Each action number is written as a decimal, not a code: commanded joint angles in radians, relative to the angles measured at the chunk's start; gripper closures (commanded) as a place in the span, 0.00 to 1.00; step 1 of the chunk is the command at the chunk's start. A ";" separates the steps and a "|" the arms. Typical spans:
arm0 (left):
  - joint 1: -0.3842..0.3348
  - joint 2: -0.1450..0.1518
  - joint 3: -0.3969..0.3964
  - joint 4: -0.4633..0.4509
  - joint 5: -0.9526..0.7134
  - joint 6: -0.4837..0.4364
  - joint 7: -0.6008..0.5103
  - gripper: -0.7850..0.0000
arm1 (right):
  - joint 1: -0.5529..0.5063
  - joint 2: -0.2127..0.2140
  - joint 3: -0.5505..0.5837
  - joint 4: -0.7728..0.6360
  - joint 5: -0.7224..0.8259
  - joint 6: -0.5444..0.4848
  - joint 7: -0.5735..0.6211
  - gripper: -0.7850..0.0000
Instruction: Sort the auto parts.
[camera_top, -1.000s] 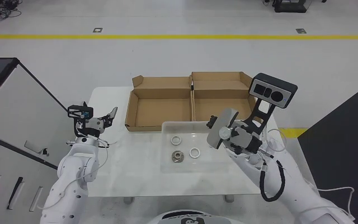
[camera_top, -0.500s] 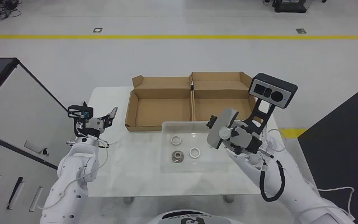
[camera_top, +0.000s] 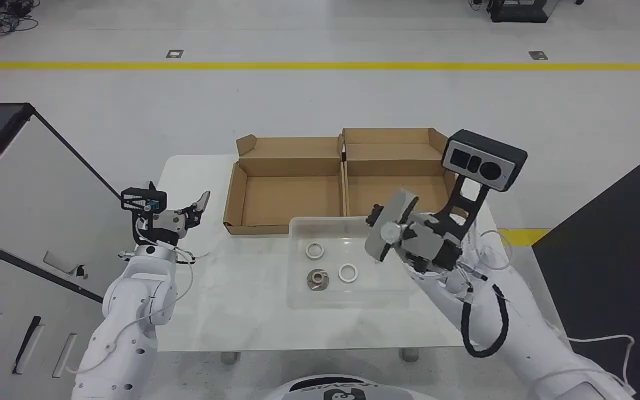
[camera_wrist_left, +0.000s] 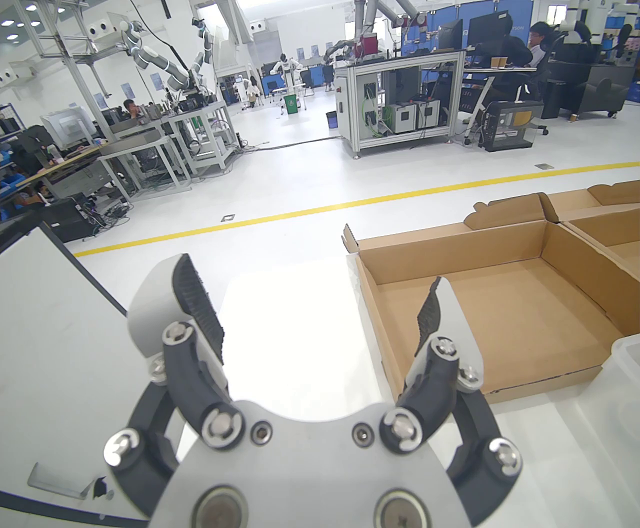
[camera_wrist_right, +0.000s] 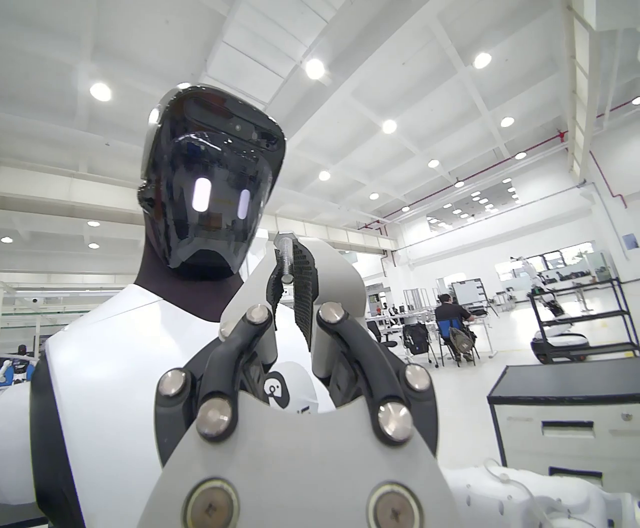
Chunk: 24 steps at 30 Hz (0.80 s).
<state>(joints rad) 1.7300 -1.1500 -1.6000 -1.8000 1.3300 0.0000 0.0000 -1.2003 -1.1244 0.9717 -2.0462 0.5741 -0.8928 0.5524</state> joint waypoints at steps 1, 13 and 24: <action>0.000 0.000 0.000 0.000 0.000 0.000 0.000 0.00 | -0.026 0.009 0.056 0.002 -0.012 0.016 0.019 1.00; 0.000 0.000 0.000 0.000 0.000 0.000 0.000 0.00 | -0.200 0.082 0.466 0.032 0.015 0.173 0.297 1.00; 0.000 0.000 0.000 0.000 0.000 0.000 0.000 0.00 | -0.082 0.117 0.617 0.145 -0.138 0.344 0.527 1.00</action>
<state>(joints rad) 1.7300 -1.1500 -1.6000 -1.8000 1.3300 0.0000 0.0000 -1.2992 -1.0109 1.5792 -1.9113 0.4842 -0.5562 1.0513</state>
